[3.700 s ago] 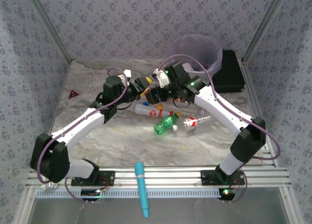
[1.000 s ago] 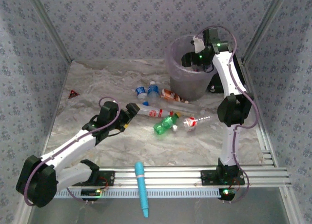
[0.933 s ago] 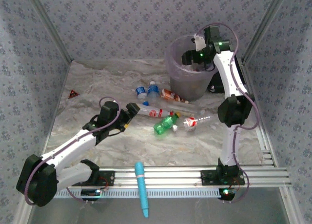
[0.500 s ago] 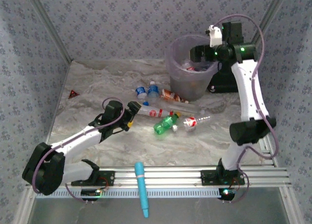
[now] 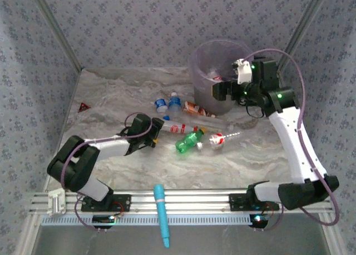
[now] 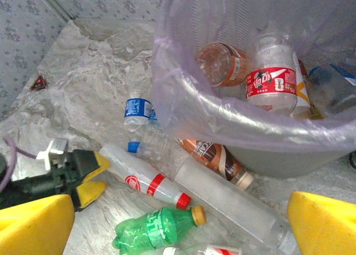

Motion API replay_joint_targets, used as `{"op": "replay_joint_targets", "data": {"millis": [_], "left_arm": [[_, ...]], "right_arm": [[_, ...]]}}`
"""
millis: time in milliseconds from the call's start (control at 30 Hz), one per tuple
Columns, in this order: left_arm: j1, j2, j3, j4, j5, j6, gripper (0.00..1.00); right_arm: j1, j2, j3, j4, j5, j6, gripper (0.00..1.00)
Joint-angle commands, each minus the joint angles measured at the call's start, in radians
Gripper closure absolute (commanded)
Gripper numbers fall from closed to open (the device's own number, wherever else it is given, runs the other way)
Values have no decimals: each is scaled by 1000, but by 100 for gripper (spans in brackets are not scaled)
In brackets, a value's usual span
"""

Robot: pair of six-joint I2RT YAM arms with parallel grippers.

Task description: Put the plastic bottles in the bin

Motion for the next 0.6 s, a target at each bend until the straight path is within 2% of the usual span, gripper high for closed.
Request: {"op": "replay_joint_targets", "data": {"millis": [0,233,433,567], "left_arm": [[-7,49,71,62,-22,-25,21],[-3,123,126,51,-67,-38,23],[2,164,135,57,-76,-56,33],[6,165,132,62,-80,-59,45]], "right_arm": [[6,-62,-51,36,8,32,0],[0,-121,-120,19,29,28,0],[-8,-160,-141,19,-12,29,0],[-11,-183,-160,20,-19,25,0]]}}
